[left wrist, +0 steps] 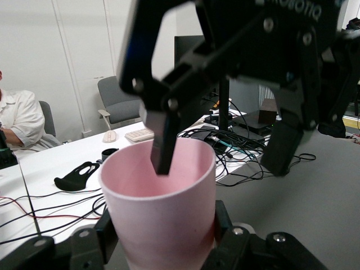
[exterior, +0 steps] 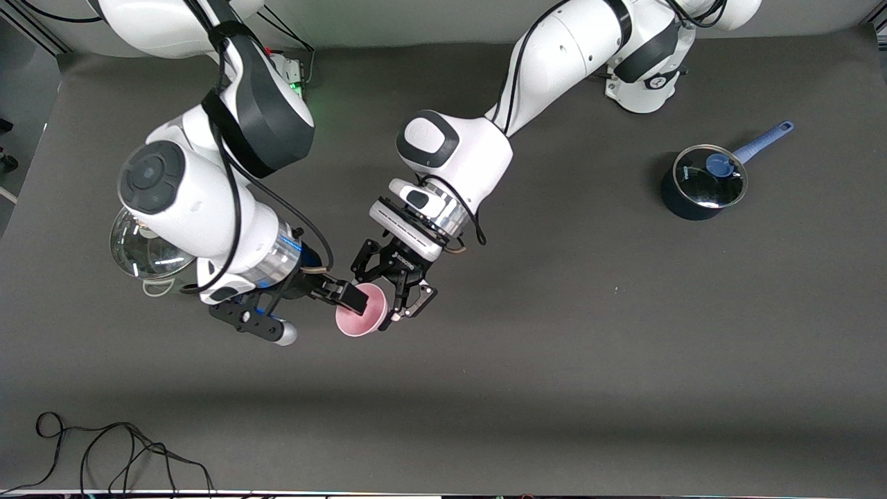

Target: Transfer pink cup from left to right arm

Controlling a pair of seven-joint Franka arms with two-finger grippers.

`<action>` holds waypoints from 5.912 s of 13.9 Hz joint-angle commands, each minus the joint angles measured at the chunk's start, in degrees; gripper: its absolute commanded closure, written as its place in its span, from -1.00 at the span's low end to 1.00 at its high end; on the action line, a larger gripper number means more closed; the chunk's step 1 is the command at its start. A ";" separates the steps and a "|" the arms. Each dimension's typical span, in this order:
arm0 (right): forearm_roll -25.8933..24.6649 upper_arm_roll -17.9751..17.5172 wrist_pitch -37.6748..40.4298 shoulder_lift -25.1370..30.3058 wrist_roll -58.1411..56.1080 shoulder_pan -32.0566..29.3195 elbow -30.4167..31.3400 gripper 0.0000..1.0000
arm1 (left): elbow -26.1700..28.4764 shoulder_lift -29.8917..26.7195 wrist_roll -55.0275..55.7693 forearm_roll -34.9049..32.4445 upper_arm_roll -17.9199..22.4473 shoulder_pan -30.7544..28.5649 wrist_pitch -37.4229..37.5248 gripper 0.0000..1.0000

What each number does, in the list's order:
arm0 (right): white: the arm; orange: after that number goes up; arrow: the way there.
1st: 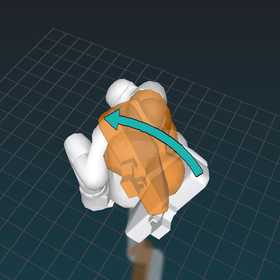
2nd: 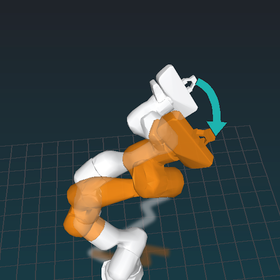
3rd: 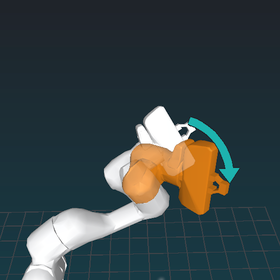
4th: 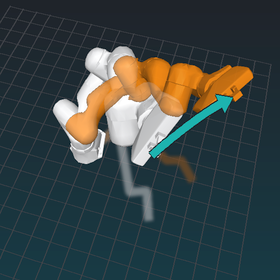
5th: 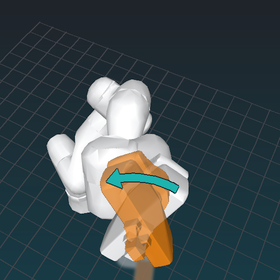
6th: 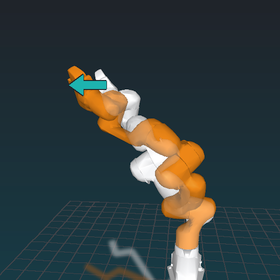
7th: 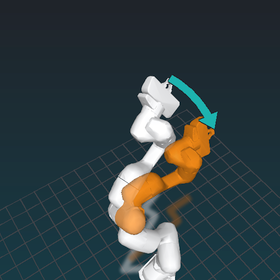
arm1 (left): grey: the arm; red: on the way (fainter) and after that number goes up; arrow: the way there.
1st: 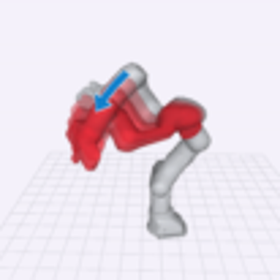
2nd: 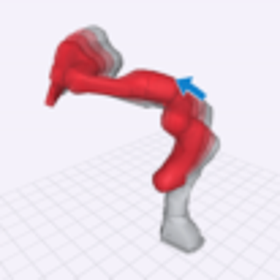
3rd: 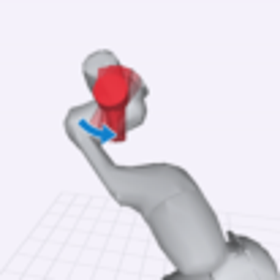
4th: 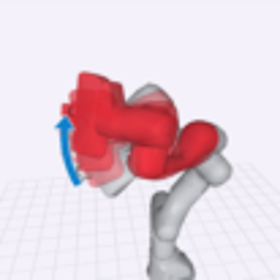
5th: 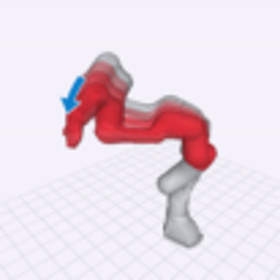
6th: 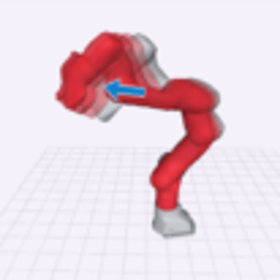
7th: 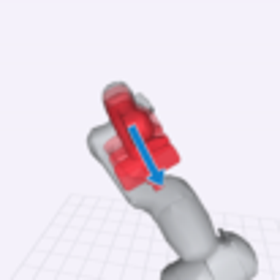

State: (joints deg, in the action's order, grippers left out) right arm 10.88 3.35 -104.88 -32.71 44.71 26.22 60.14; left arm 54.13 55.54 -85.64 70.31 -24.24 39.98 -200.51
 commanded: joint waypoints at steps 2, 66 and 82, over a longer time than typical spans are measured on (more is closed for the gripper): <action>-0.77 0.25 -1.37 -1.38 1.43 0.24 -2.93 -0.48 | -0.34 -0.52 1.26 0.00 1.03 0.88 -0.41 1.00; -1.74 10.62 -30.34 5.66 -57.73 -18.93 30.80 1.00 | 6.61 -30.57 56.32 -51.83 5.16 -53.43 115.08 -1.00; 5.90 8.25 -51.21 -5.34 -58.16 -18.66 38.82 1.00 | 7.57 -32.77 93.37 -70.75 4.37 -52.03 134.59 -1.00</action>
State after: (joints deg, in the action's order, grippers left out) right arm 15.35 11.67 -156.06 -39.00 -12.87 7.48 98.63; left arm 60.17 24.83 5.94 0.68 -20.07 -12.86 -66.84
